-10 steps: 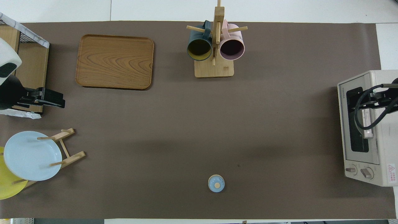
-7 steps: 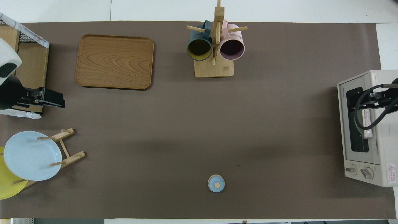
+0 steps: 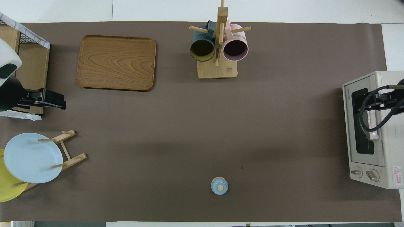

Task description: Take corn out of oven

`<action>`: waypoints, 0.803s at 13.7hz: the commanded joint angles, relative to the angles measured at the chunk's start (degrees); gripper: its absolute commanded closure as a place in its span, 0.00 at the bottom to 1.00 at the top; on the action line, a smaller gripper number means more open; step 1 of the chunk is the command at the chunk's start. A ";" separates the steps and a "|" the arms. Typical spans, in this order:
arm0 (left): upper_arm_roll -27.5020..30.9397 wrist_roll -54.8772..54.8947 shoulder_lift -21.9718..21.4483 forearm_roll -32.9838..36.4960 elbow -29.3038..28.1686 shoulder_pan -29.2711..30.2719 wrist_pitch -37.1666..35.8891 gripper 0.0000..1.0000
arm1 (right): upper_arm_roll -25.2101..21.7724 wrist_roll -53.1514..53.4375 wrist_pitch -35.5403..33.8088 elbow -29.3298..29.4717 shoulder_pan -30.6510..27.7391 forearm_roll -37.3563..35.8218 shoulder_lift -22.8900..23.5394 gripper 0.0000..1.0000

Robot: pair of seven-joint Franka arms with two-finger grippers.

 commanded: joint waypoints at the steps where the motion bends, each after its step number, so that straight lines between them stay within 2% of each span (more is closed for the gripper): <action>1: -0.20 -0.27 -1.04 0.73 -0.81 0.24 -0.24 0.00 | 0.16 -1.30 0.62 -1.39 -0.33 1.85 -1.25 0.00; 2: -0.20 -0.27 -1.04 0.73 -0.81 0.15 -0.24 0.00 | 0.16 -2.43 0.80 -1.91 -0.59 1.85 -1.33 0.00; 3: -0.20 -0.27 -1.04 0.73 -0.81 0.24 -0.24 0.00 | 0.16 -3.66 2.28 -2.96 -0.51 1.85 -1.68 0.25; 4: -0.20 -0.27 -1.04 0.73 -0.81 0.24 -0.24 0.00 | 0.08 -3.85 4.12 -4.19 -0.25 1.85 -2.21 0.69; 5: -0.20 -0.27 -1.04 0.73 -0.81 0.15 -0.24 0.00 | 0.16 -4.02 5.18 -5.85 -0.24 1.76 -2.91 1.00; 11: -0.20 -0.27 -1.04 0.73 -0.81 0.15 -0.24 0.00 | -0.01 -12.10 12.30 -13.15 -0.77 -1.65 -4.76 1.00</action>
